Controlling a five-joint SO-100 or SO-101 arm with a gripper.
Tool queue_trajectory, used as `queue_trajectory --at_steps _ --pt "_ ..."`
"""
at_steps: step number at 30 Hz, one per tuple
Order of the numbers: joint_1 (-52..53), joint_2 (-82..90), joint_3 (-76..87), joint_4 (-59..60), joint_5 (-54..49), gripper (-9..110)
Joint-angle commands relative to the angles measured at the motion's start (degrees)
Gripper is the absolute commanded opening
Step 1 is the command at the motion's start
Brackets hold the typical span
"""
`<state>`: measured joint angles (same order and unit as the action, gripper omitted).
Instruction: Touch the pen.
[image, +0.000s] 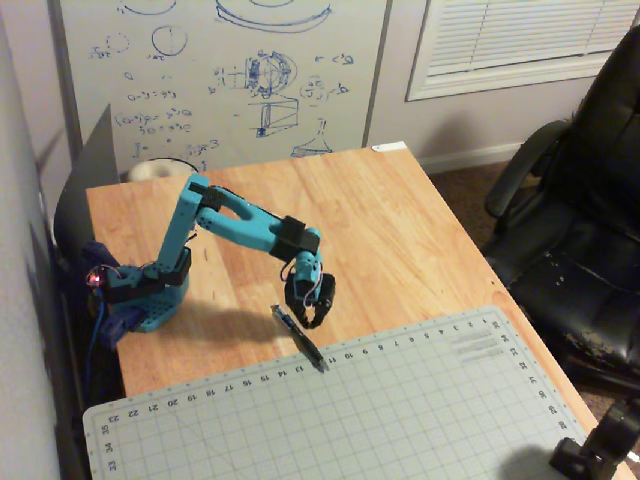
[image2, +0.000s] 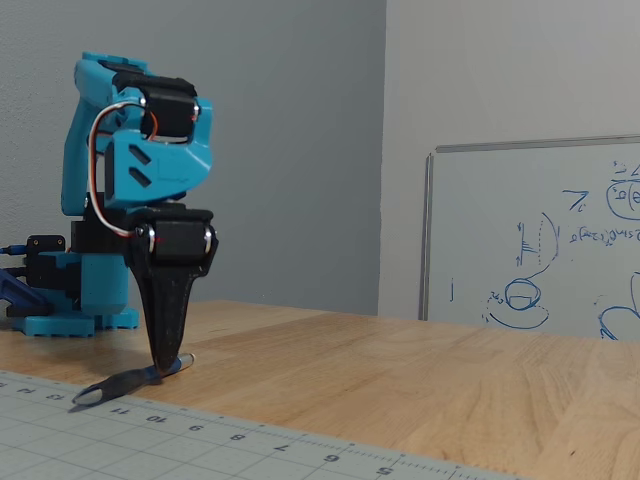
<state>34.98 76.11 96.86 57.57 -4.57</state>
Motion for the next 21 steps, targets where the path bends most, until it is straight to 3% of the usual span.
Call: queue_trajectory --at_steps 1,21 --pt "0.4 7.9 -2.0 0.3 -0.4 1" --pt "2.7 4.4 -1.9 0.3 -0.4 1"
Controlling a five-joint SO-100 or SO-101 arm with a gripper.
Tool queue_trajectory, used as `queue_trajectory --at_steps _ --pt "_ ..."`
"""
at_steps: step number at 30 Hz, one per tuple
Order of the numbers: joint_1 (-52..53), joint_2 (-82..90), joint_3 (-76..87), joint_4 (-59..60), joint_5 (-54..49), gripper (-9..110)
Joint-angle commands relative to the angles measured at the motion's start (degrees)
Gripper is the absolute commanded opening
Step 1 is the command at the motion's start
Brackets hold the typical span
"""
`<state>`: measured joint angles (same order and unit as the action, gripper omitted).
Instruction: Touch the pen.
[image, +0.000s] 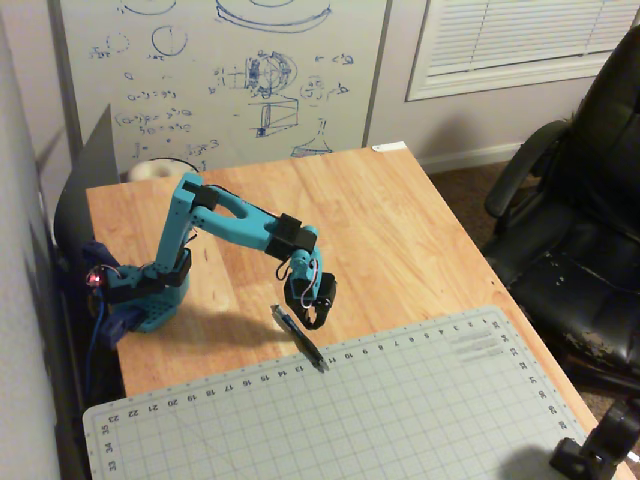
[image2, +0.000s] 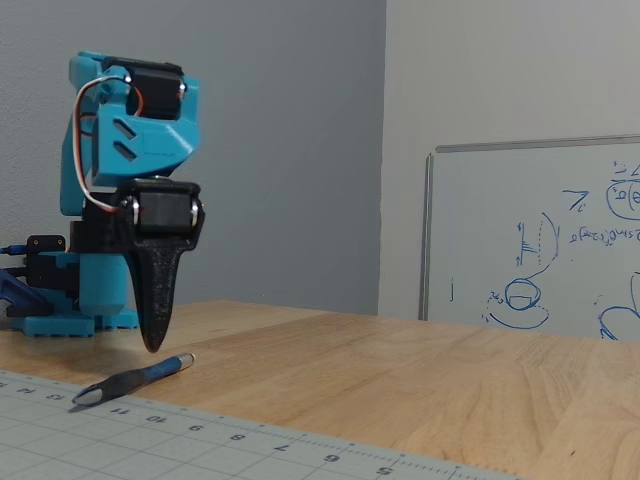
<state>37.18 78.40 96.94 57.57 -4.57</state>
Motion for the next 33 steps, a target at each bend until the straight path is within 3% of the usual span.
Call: queue_trajectory --at_steps 1,33 --pt "0.7 1.9 -2.0 0.3 -0.4 1" --pt "1.2 -2.1 -2.1 0.3 -0.4 1"
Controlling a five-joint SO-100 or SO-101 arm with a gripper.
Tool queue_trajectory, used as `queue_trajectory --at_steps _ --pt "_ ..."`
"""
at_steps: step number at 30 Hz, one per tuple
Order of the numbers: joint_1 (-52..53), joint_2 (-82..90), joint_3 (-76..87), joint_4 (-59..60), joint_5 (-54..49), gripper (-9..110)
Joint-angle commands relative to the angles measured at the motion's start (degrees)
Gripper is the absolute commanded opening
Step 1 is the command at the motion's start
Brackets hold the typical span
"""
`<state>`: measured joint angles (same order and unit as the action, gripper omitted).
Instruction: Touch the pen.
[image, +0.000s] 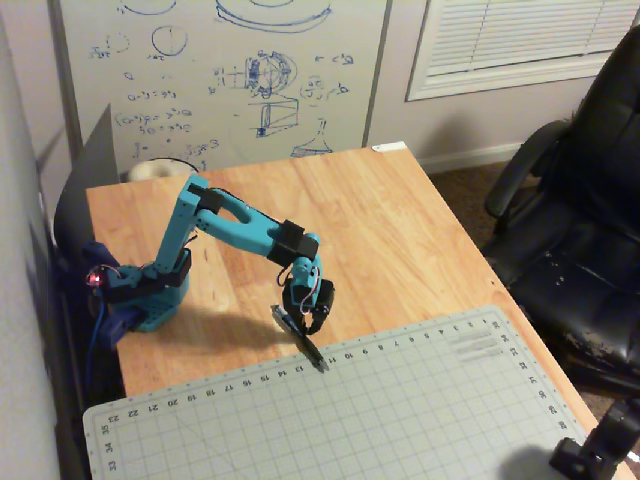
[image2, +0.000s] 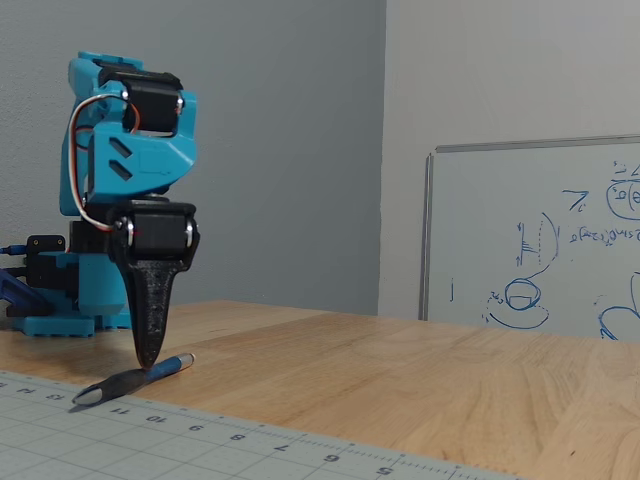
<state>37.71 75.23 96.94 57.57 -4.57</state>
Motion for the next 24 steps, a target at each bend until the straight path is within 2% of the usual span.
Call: queue_trajectory --at_steps 1,24 --pt "0.7 1.1 -2.1 0.3 -0.4 1" --pt "0.6 2.0 -3.3 -0.2 -0.4 1"
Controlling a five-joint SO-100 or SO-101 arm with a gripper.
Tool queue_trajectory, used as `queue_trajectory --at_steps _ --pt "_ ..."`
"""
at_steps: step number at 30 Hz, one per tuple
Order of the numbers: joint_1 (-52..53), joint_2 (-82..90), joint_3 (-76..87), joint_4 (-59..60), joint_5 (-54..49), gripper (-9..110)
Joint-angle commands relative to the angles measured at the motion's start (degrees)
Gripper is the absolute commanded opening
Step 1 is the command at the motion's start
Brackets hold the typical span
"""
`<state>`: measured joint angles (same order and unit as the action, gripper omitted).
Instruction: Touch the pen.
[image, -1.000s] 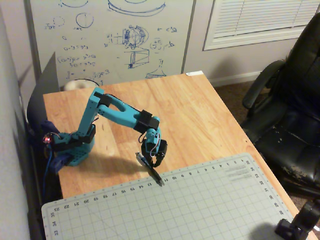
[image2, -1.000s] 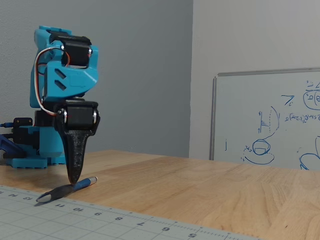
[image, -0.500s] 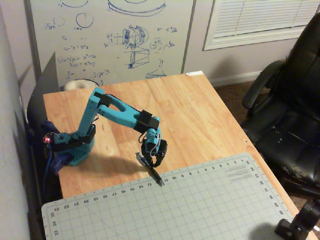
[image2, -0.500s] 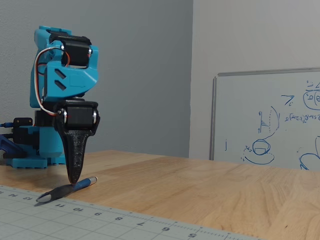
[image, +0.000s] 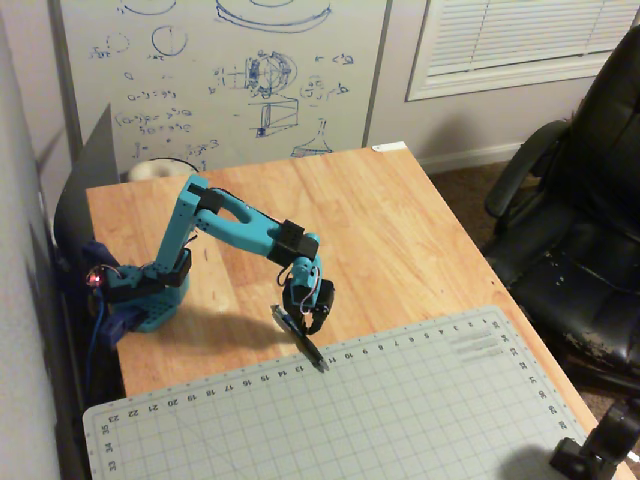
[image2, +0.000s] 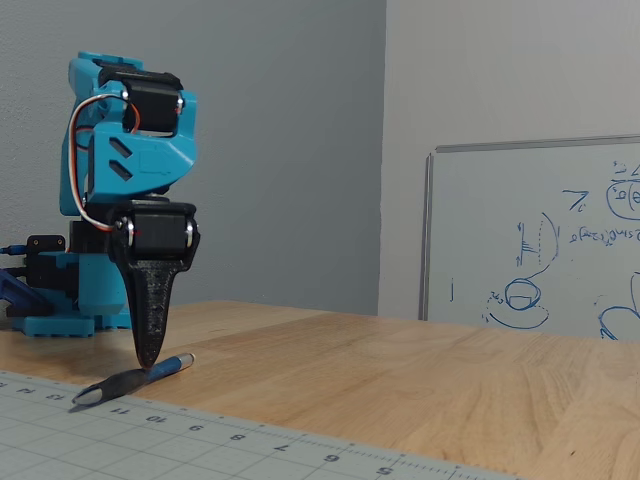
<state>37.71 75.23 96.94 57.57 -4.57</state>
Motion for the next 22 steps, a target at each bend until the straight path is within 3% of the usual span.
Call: queue_trajectory --at_steps 1,22 --pt "0.4 2.0 -3.3 -0.2 -0.4 1" --pt "0.5 2.0 -3.3 0.2 -0.3 1"
